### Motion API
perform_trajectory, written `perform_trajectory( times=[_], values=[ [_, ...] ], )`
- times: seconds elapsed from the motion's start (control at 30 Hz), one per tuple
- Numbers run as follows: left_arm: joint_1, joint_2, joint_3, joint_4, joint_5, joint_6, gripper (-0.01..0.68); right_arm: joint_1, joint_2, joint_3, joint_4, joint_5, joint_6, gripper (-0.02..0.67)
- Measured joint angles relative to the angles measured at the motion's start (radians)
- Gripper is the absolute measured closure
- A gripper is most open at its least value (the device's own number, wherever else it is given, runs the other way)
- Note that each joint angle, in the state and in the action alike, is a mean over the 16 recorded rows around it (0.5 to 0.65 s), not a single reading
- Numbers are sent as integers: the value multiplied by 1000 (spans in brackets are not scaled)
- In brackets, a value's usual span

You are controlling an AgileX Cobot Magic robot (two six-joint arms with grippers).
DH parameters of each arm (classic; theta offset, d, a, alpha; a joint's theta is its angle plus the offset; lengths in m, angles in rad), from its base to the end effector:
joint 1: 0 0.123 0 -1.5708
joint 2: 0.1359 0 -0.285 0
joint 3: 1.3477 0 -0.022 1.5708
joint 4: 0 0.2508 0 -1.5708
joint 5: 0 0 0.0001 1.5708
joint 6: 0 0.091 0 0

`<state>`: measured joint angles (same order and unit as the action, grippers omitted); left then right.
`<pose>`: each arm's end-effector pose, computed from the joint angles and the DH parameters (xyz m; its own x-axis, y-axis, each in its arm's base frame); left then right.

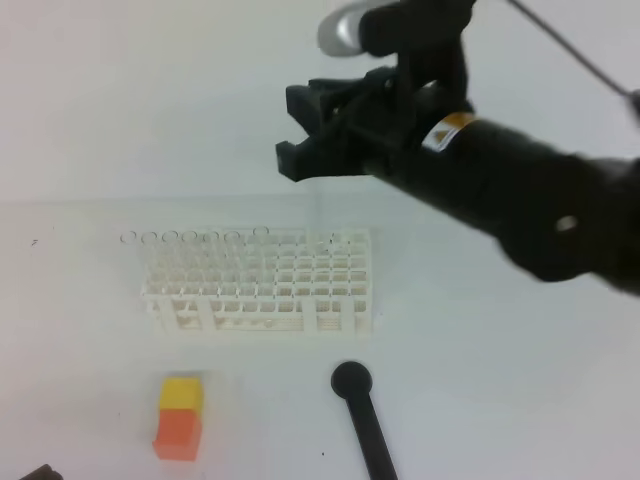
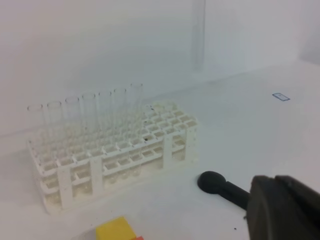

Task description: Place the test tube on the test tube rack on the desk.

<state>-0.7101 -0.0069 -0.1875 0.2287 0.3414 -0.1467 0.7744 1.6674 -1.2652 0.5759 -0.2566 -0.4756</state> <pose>0.0370 -0.0226 0.2457 0.0020 0.0892 -0.9960 0.5938 0.8013 0.0730 0.2951 0.2712 0.3346 -0.1205 0.0000 -0.9927 -0.5861 0.8071 0.0712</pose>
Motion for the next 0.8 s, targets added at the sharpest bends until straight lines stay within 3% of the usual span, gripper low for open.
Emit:
perform_trajectory(
  times=[0.17,0.4,0.8],
  values=[
    [1,0,0,0,2,0,674,14,105,0,-54,-169,97,528],
    [1,0,0,0,22,0,674,43,229,0,-60,-337,115,528],
    [1,0,0,0,111,0,674,70,301,0,-61,-384,64,528]
  ],
)
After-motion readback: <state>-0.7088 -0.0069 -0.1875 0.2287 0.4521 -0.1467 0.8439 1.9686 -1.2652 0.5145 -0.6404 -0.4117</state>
